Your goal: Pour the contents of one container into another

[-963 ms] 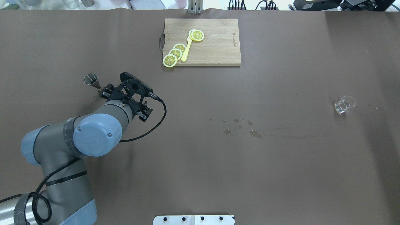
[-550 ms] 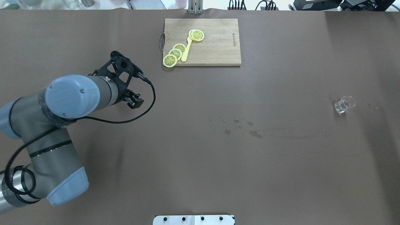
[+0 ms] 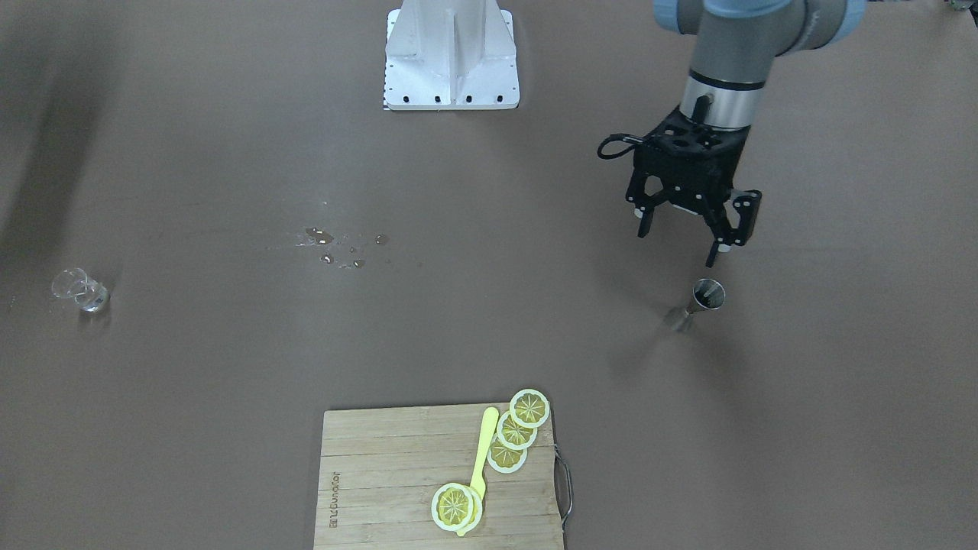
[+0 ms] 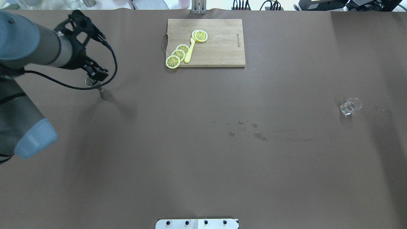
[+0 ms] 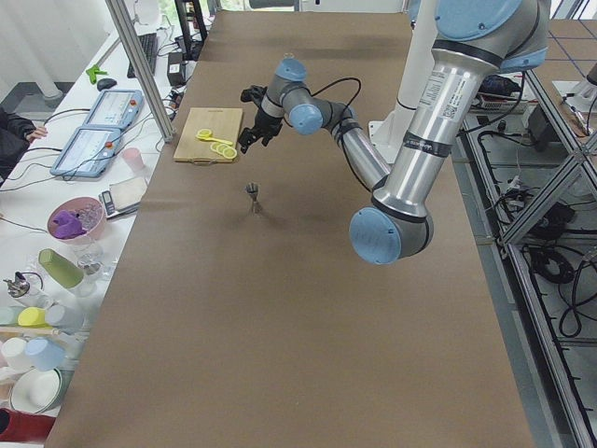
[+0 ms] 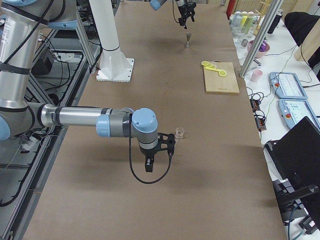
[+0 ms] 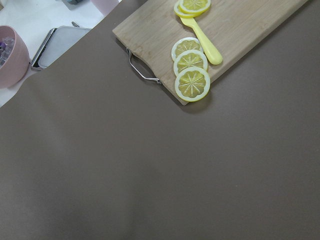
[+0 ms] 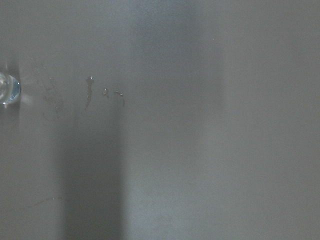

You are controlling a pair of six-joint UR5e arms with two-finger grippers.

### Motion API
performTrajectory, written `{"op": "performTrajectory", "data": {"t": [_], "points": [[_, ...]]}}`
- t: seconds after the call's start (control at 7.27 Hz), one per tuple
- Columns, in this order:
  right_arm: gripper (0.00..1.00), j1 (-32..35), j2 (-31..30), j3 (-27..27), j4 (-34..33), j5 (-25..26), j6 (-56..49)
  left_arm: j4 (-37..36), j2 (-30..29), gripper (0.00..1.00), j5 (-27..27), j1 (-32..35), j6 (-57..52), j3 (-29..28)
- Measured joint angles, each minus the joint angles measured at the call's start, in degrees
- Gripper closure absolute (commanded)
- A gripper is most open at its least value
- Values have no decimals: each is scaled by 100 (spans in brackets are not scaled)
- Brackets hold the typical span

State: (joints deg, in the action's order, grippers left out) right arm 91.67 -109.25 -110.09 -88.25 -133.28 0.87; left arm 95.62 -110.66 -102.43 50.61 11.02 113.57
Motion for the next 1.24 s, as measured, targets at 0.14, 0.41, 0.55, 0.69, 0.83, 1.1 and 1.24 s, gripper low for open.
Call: {"op": "performTrajectory", "data": {"t": [0.14, 0.41, 0.55, 0.69, 0.83, 1.1, 1.24], "points": [[0, 0, 0, 2, 1, -58, -1, 0, 279, 2, -443, 495, -308, -11], [0, 0, -5, 4, 3, -96, -7, -15, 895, 2, -1226, 1465, -548, -62], [0, 0, -6, 5, 13, -100, -16, -23, 1271, 2, -1715, 1891, -615, -118], [0, 0, -4, 5, 30, -101, -33, -21, 1664, 2, -2206, 2264, -733, -198], [0, 0, -2, 7, 42, -101, -46, -20, 2034, 2, -2605, 2637, -889, -307], [0, 0, -5, 12, 40, -102, -64, -8, 2725, 2, -3262, 3269, -1083, -573], [0, 0, -8, 13, 39, -100, -68, -7, 3008, 2, -3464, 3458, -1279, -721]]}}
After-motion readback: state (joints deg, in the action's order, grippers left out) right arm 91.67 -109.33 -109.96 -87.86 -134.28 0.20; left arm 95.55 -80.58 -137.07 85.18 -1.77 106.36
